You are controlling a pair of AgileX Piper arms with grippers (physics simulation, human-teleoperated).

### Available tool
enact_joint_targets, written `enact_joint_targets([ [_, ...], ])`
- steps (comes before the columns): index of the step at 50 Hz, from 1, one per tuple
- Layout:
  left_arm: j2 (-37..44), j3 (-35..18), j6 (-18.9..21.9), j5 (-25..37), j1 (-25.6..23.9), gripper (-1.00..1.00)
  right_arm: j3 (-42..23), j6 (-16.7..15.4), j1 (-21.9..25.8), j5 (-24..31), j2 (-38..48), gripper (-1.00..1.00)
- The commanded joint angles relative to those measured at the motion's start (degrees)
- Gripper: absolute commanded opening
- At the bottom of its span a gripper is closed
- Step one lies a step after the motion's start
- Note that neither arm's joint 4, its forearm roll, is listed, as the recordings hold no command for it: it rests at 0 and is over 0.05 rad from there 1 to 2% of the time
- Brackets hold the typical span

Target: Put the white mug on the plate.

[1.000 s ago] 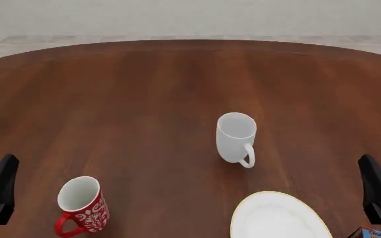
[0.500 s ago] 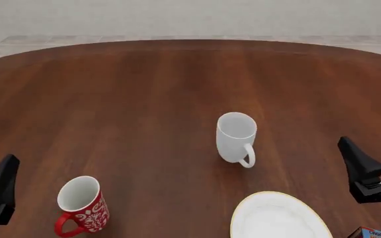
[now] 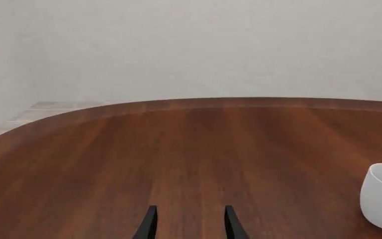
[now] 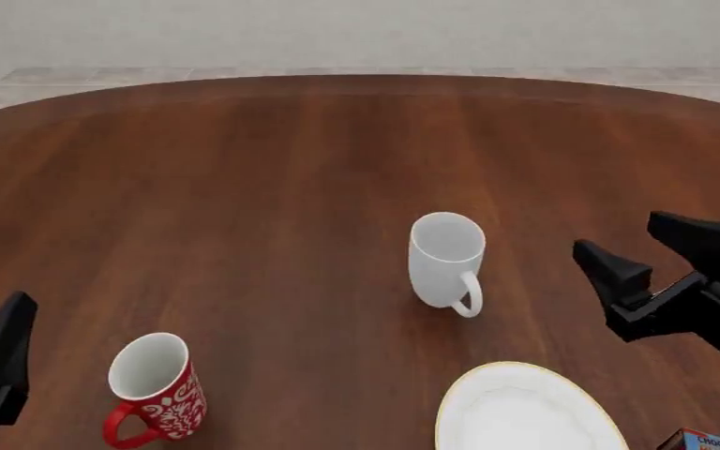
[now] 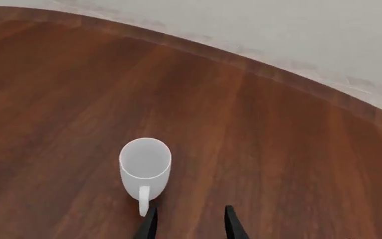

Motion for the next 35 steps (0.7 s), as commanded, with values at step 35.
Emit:
enact_joint_targets([
  [35,-0.2,0.0,0.0,0.2,0.0,1.00,-5.1,1.9,4.5,5.3,12.1,1.00],
])
